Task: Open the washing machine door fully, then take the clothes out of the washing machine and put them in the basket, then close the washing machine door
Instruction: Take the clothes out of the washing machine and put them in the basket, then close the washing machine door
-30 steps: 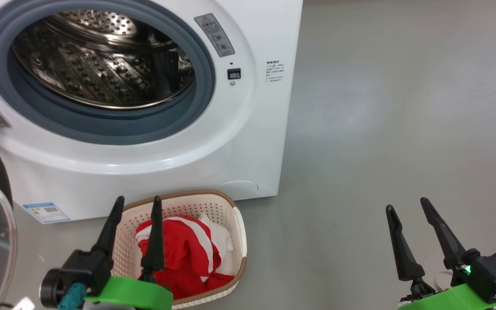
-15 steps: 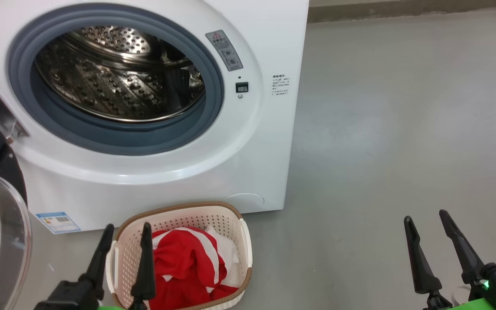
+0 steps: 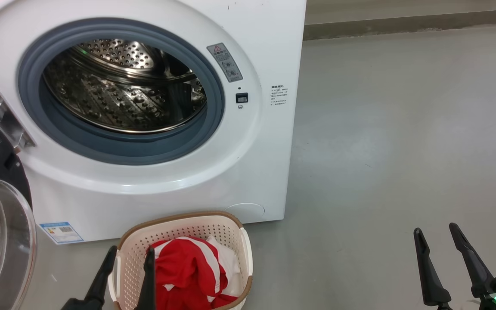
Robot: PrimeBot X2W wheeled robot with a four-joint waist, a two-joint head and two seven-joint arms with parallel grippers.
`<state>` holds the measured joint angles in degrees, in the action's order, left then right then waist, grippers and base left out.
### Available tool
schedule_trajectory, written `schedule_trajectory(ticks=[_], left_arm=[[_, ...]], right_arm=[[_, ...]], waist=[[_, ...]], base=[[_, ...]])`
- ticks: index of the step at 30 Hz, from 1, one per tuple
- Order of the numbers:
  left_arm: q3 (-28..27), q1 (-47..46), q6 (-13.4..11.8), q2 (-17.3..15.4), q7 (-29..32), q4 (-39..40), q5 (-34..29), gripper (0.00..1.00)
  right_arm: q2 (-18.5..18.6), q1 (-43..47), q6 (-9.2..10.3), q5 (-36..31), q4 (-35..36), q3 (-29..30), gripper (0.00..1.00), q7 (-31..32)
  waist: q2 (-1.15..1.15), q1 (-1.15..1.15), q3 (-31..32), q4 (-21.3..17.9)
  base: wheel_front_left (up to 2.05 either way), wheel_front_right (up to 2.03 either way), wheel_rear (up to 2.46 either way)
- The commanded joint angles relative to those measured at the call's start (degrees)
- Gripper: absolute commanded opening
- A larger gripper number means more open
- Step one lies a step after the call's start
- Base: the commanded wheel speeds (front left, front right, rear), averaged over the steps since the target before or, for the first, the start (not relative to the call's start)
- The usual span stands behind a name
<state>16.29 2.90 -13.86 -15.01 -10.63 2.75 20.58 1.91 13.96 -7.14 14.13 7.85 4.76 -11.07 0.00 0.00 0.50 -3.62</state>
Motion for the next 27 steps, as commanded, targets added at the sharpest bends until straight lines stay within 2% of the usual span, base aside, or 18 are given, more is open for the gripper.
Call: schedule_trajectory(ticks=[1, 21, 27], left_arm=[[-1.88, -0.61, -0.66, -1.08, 0.04, 1.66, -0.96, 1.00], [-1.22, 0.03, -1.83, -1.47, 0.14, 2.05, -1.24, 1.00], [-1.04, -0.05, -2.03, -1.64, 0.39, 2.11, -1.28, 1.00]], right_arm=[[0.97, -1.02, -0.35, 0.24, 1.79, -1.04, 1.00, -0.13], [0.97, -0.79, -0.35, 0.03, 2.78, -1.11, 1.00, 0.45], [0.97, -0.76, -0.35, -0.10, 2.96, -1.07, 1.00, 0.60]], waist=[[0.00, 0.00, 0.02, -0.03], [0.00, 0.00, -0.14, 0.12], [0.00, 0.00, -0.09, 0.06]], base=[[0.00, 0.00, 0.00], [0.00, 0.00, 0.00], [-0.50, 0.43, 0.08]])
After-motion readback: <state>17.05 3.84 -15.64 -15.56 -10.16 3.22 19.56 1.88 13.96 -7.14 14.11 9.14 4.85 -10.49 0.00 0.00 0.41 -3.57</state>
